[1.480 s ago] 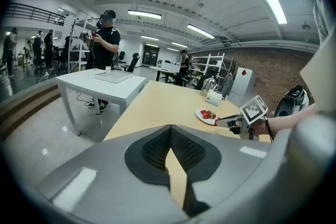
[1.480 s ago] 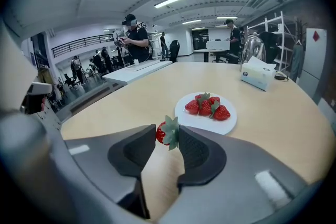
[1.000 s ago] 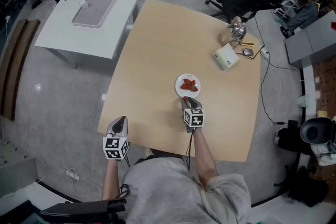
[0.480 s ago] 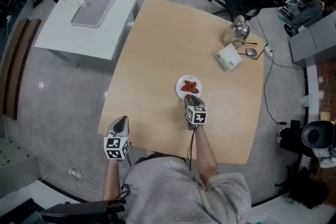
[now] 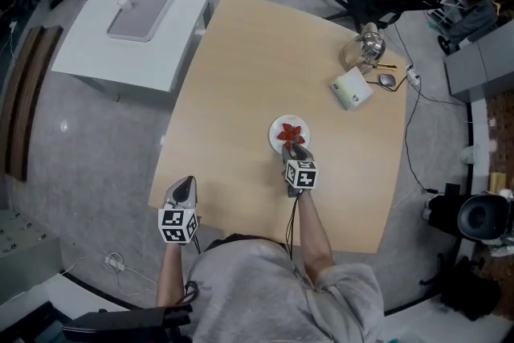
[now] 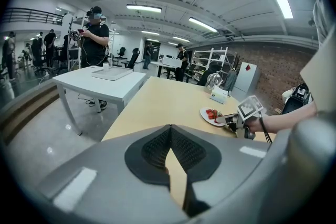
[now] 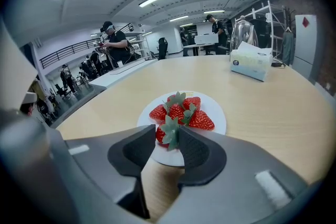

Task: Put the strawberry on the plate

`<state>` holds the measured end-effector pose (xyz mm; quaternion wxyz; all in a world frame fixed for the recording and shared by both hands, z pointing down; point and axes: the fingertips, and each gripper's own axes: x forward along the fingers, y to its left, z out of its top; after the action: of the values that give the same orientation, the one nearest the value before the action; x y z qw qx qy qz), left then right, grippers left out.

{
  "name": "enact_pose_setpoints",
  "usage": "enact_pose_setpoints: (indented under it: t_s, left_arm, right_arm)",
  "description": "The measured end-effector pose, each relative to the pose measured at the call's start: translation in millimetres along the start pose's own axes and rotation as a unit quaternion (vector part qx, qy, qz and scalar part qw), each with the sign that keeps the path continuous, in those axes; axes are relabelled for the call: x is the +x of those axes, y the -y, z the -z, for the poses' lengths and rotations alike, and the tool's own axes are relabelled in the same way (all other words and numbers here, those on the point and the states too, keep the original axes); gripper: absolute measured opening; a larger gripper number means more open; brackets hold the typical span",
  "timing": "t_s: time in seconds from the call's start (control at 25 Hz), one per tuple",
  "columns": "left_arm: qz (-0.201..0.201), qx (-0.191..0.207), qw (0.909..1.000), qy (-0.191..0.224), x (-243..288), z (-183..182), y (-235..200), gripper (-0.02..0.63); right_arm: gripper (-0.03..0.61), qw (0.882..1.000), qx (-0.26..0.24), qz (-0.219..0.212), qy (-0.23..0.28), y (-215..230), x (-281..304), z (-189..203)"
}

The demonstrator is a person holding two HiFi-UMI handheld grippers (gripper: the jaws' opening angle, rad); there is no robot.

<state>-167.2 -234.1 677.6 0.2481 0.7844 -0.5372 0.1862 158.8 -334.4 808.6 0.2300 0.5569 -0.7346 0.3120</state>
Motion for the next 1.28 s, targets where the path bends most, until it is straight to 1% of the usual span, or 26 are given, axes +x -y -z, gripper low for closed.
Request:
enact_pose_setpoints:
  t_s: [0.4,0.92,1.12,1.2,1.28]
  left_arm:
    - [0.000,0.000,1.0000,-0.001,3,0,4,0.020]
    - [0.000,0.004,0.9999,0.010,-9,0,5,0.020]
    - [0.004,0.008,0.9998,0.015,-17,0,9,0.020]
    - [0.007,0.010,0.9998,0.019,-20,-1,11,0.020]
    - [0.009,0.012,0.9997,0.022,-24,1,12,0.020]
  right_arm:
    - [0.149,1.000,0.002,-0.002,0.000,3,2,-1]
    - [0.183,1.000,0.000,0.001,0.013,-1,-8,-6]
    - [0.173,1.000,-0.005,0.003,0.018,-3,-22,-6]
    - [0.161,1.000,-0.008,0.003,0.024,-6,-28,-5]
    - [0.136,1.000,-0.011,0.003,0.029,-9,-35,-3]
